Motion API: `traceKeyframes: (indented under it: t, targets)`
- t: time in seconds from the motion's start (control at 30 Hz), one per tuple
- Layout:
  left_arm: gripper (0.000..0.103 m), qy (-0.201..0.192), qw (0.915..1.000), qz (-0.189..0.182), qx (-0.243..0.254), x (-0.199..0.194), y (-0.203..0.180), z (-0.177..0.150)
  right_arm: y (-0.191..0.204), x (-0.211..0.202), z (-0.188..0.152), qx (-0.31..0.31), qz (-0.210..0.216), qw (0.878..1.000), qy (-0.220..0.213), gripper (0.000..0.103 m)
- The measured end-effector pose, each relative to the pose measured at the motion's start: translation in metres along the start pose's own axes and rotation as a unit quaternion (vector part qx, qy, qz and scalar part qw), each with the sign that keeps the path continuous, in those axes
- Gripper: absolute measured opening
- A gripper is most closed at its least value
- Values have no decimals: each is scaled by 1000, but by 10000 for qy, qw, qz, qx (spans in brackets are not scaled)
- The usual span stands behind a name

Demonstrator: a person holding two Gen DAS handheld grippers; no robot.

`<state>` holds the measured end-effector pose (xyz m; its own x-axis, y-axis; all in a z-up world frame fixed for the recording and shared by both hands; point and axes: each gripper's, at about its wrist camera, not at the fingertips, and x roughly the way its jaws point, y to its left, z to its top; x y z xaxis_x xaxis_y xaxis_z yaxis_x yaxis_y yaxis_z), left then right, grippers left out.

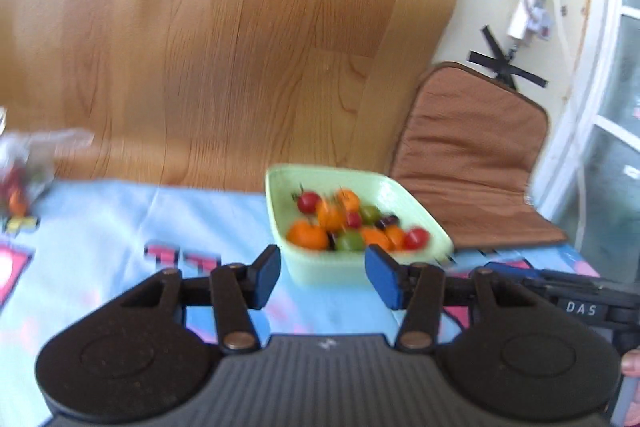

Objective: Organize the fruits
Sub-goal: 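Move both open tools back to the yellow pomelo on the cloth, then grasp the yellow pomelo with the left tool while the right tool clamps its other side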

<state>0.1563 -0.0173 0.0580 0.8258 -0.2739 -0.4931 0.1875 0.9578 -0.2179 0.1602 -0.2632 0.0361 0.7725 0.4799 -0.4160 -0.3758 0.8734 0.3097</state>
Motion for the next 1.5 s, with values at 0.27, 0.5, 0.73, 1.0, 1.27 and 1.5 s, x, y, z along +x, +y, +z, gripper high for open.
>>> traceKeyframes:
  t: [0.27,0.5,0.73,1.0,1.27,1.5]
  targets:
    - [57,-65,9989,-411,-208,-56,-12,-60,15,-67,-65,409,446,9982,-29,50]
    - [68,7,9980,-579,-235,-76,-25,-82,47,-79,-87,-261,450,9984,219,57]
    - [86,58,9986,-506,166,-63,-47,-81,82,-52,-81,-1466,179,9887,240,77]
    - [77,326,9984,-347,293,-37,-50,-81,96,-17,-84,-2131,111,9754,556,76]
    - [63,403,9979,-460,231,-32,-53,-83,90,-19,-83,-1859,160,9807,583,65]
    - [62,528,9981,-326,10,-32,-56,-79,94,-23,-85,-1953,106,9794,506,63]
